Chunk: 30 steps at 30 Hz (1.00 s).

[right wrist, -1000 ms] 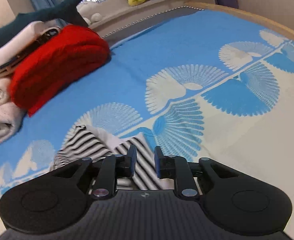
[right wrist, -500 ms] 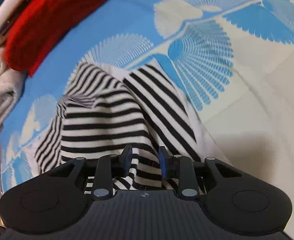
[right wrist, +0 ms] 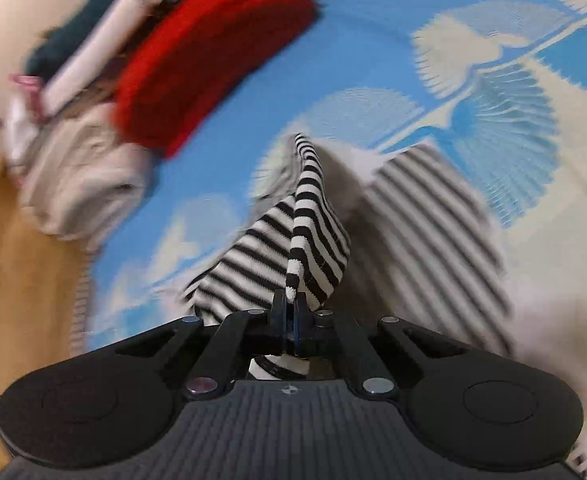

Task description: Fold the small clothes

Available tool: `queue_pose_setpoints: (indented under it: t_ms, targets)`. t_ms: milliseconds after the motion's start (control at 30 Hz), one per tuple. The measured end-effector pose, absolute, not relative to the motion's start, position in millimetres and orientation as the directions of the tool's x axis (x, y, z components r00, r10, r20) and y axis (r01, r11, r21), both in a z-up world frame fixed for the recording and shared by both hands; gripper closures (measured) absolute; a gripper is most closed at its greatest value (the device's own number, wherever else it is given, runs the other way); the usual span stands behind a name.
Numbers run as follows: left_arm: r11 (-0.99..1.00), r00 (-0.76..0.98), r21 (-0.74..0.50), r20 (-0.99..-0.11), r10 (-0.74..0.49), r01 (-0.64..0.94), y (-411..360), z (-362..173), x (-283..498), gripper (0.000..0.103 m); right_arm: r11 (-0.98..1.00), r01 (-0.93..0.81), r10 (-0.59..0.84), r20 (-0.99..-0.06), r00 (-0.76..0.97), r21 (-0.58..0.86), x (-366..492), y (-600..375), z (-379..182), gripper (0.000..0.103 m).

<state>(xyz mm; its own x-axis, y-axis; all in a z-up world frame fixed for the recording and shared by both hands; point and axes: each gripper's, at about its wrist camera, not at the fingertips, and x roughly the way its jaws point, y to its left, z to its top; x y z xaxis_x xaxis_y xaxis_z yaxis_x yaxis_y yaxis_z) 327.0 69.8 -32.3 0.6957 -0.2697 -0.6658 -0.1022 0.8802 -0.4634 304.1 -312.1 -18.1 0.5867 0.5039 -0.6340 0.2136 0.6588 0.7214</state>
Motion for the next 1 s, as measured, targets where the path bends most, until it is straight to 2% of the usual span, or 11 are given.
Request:
queue_pose_setpoints:
  t_ms: [133,233,300,367,400,433,467,500,533,900,1000]
  targets:
    - [0.852,0.662,-0.5,-0.692,-0.288,-0.153,89.9,-28.6,315.0,0.102,0.664,0.293,0.544,-0.713,0.442,0.688,284.4,-297.8,-44.1,0.101]
    - [0.899,0.564,-0.393,-0.795,-0.225,-0.195,99.1,-36.4,316.2,0.102,0.723,0.31,0.51,-0.779,0.365,0.618,274.1,-281.9,-55.5,0.101]
    - [0.879,0.461,-0.427,-0.837,-0.295,-0.213,109.7,-52.6,320.7,0.1,0.763,0.304,0.474,-0.814,0.336,0.57,273.8,-274.8,-59.4,0.097]
    - [0.838,0.464,-0.473,-0.827,-0.317,-0.271,124.2,-58.1,319.5,0.099,0.784,0.302,0.438,-0.828,0.35,0.542,277.6,-273.8,-58.1,0.096]
    - [0.827,0.482,-0.484,-0.818,-0.312,-0.286,128.3,-57.2,319.7,0.094,0.784,0.306,0.421,-0.825,0.377,0.54,280.2,-275.7,-55.6,0.096]
    - [0.826,0.498,-0.489,-0.81,-0.31,-0.281,128.9,-55.6,320.9,0.086,0.776,0.312,0.406,-0.813,0.416,0.547,284.7,-279.2,-52.3,0.092]
    - [0.829,0.512,-0.49,-0.802,-0.308,-0.27,127.8,-54.8,322.5,0.081,0.769,0.315,0.399,-0.803,0.443,0.556,287.2,-281.8,-50.2,0.08]
    - [0.832,0.518,-0.49,-0.798,-0.308,-0.26,126.4,-55.1,326.1,0.076,0.761,0.319,0.394,-0.793,0.464,0.564,292.1,-283.9,-49.8,0.074]
    - [0.834,0.516,-0.488,-0.8,-0.308,-0.259,124.0,-57.4,329.2,0.076,0.753,0.324,0.388,-0.784,0.484,0.572,299.0,-287.1,-49.6,0.066]
    - [0.77,0.518,-0.555,-0.78,-0.35,-0.315,123.3,-78.8,359.5,0.076,0.739,0.278,0.415,-0.74,0.529,0.613,349.9,-266.4,-65.0,0.065]
    - [0.781,0.507,-0.546,-0.787,-0.352,-0.304,119.6,-81.6,364.6,0.076,0.759,0.266,0.401,-0.748,0.528,0.595,354.6,-261.0,-67.7,0.067]
